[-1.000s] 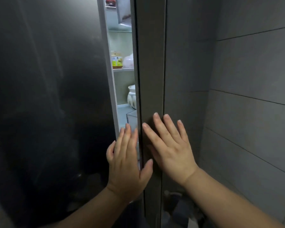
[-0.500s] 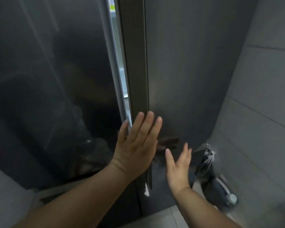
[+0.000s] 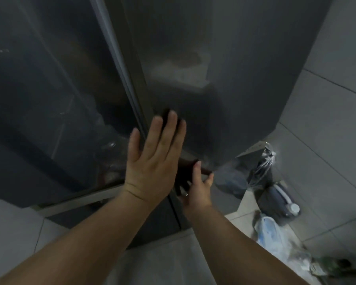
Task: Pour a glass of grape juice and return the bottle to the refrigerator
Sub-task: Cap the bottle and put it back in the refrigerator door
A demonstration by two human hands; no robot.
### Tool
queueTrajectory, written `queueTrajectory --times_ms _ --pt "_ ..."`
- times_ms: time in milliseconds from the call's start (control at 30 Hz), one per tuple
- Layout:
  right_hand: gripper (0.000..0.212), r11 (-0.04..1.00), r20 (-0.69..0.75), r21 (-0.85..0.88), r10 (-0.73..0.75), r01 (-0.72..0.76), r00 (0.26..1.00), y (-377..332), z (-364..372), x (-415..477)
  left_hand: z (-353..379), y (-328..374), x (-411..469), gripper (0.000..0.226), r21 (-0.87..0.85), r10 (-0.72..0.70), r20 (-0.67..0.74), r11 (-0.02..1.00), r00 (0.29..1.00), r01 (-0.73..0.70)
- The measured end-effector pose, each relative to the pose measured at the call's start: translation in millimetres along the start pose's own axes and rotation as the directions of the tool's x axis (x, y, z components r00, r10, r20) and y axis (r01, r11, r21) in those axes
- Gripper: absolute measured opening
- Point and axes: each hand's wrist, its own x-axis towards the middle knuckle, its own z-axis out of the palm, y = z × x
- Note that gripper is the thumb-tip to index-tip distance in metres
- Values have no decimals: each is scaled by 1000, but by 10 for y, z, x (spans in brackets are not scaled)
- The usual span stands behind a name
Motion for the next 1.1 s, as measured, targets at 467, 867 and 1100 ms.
queueTrajectory --times_ms 467,867,1100 --pt "99 987 -20 -159 12 -15 1000 62 474 519 469 -2 -314 85 27 -99 679 994 727 110" --pt "124 943 -67 -333 -29 5 997 34 693 767 608 -45 -206 85 -43 -86 833 975 546 219" --pt "88 914 5 -399 -70 66 998 -226 441 401 485 -21 -209 90 -72 -107 787 962 608 263"
